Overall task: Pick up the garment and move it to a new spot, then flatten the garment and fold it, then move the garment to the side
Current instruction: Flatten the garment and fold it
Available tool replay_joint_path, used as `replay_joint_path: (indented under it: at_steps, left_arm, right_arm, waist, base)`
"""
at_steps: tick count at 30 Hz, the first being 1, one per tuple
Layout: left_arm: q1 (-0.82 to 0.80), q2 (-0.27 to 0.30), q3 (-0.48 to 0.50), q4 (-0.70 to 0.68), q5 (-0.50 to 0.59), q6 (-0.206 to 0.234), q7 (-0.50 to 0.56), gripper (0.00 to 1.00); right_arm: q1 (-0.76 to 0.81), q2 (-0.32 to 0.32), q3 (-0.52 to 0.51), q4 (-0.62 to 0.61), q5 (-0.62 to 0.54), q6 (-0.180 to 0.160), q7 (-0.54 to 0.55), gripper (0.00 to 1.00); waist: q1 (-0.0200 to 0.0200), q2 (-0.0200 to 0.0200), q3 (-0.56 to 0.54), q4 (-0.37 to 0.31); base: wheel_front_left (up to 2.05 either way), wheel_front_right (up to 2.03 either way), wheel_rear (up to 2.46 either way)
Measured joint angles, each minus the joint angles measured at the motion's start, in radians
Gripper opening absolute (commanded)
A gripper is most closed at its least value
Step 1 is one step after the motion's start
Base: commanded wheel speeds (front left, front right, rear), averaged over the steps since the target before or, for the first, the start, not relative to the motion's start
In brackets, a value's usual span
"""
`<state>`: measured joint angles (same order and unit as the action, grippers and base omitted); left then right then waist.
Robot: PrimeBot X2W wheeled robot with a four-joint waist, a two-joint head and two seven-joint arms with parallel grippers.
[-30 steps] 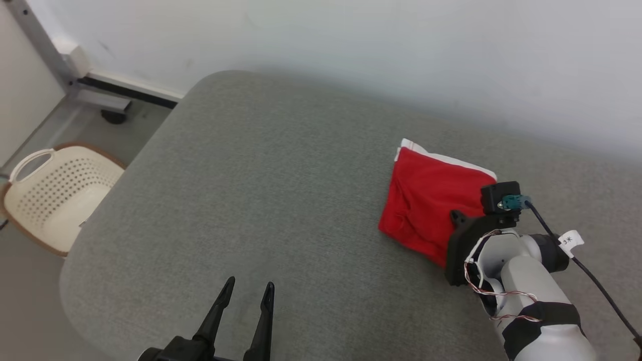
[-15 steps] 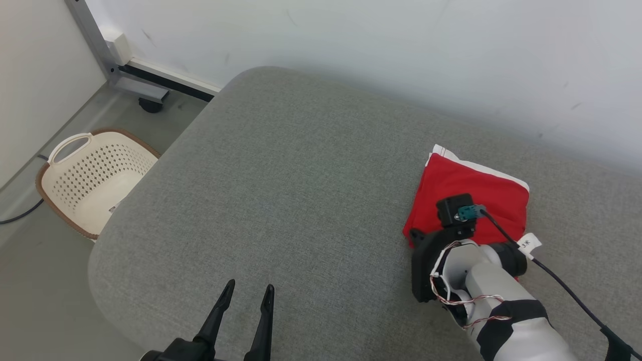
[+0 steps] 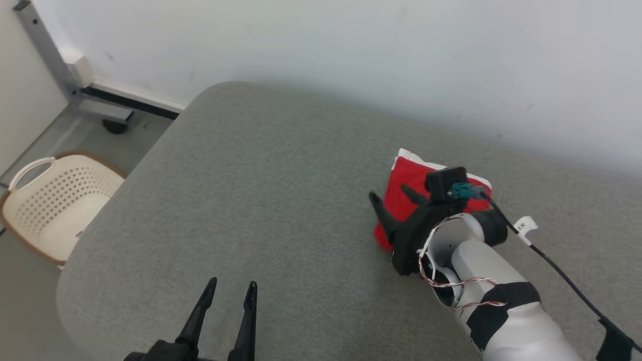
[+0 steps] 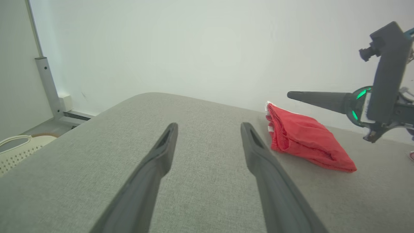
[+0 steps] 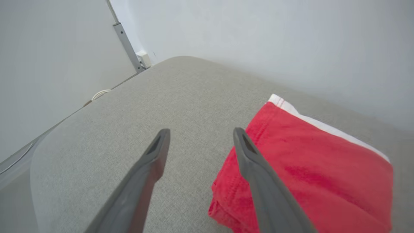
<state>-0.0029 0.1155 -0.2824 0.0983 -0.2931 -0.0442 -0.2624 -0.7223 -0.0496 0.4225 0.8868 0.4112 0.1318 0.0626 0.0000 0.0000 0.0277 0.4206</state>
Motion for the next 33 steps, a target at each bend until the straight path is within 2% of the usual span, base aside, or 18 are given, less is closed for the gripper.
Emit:
replay_joint_path:
  at_steps: [4, 7, 13, 17, 20, 26, 33]
  left_arm:
    - [0.011, 0.002, 0.029, -0.033, 0.0, 0.0, 0.0, 1.0]
    - [0.029, 0.002, 0.056, -0.059, 0.001, 0.003, 0.0, 1.0]
    - [0.057, -0.01, 0.145, -0.119, -0.005, 0.014, 0.0, 1.0]
    - [0.078, -0.012, 0.174, -0.117, -0.004, 0.0, 0.0, 1.0]
    - [0.082, -0.009, 0.182, -0.109, -0.001, -0.019, 0.0, 1.0]
    - [0.086, 0.0, 0.183, -0.086, 0.005, -0.053, 0.0, 1.0]
    - [0.106, 0.01, 0.206, -0.036, 0.0, -0.07, 0.0, 1.0]
  right_arm:
    - [0.061, -0.001, -0.076, -0.081, -0.047, 0.0, -0.058, 1.0]
    - [0.152, -0.001, -0.171, -0.153, -0.129, 0.0, -0.094, 1.0]
    - [0.384, -0.004, -0.375, -0.423, -0.265, 0.0, -0.116, 1.0]
    - [0.522, -0.002, -0.415, -0.618, -0.267, 0.0, -0.135, 1.0]
    - [0.601, -0.002, -0.435, -0.706, -0.25, 0.0, -0.151, 1.0]
    - [0.681, -0.001, -0.449, -0.744, -0.227, 0.0, -0.182, 1.0]
    - [0.693, -0.001, -0.449, -0.691, -0.209, 0.0, -0.176, 1.0]
  waist:
    - [0.0, 0.0, -0.012, -0.046]
    - [0.0, 0.0, -0.021, -0.087]
    - [0.0, 0.0, -0.036, -0.177]
    - [-0.0001, 0.0, -0.042, -0.239]
    - [0.0, 0.0, -0.044, -0.283]
    - [0.0, 0.0, -0.049, -0.355]
    - [0.0, 0.0, -0.061, -0.399]
  base:
    - [0.0, 0.0, 0.0]
    - [0.0, 0.0, 0.0]
    - [0.0, 0.0, 0.0]
    - [0.0, 0.0, 0.0]
    - [0.0, 0.0, 0.0]
    - [0.0, 0.0, 0.0]
    - [0.0, 0.0, 0.0]
